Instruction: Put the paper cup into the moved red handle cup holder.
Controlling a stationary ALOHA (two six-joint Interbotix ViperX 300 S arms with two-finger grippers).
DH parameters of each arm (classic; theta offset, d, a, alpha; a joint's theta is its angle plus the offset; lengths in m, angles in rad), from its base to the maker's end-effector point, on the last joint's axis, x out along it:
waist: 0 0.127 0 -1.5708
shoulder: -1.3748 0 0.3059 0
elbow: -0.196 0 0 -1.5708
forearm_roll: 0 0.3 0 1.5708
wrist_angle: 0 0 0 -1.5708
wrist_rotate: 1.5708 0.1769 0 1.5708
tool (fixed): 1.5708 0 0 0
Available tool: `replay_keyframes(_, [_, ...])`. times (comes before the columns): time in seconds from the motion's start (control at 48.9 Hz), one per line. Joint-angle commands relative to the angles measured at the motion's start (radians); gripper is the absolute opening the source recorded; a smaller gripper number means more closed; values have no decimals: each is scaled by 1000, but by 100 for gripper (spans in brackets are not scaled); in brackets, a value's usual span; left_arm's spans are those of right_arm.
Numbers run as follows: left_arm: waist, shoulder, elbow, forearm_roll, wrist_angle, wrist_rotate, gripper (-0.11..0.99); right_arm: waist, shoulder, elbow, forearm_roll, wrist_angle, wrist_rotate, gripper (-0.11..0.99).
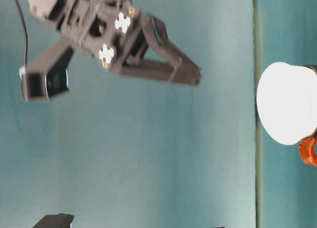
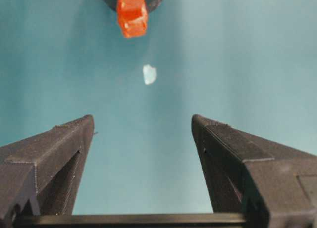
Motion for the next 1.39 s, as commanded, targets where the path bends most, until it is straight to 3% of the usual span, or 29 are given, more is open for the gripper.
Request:
replay_keyframes(0.0, [-5,-11,-9,2,-5,-2,83,5,-54,23,-2,-34,-11,94])
replay_keyframes(0.45, [-11,-12,-9,2,0,-2,83,14,-204,173,-2,-146,-11,94])
replay_keyframes(0.736, [-11,-23,-11,2,0,0,83,29,-288,255,-2,-219,-11,93])
replay_keyframes(1.37, [-11,-58,0,2,3,0,83,32,-451,328,-2,-222,-11,93])
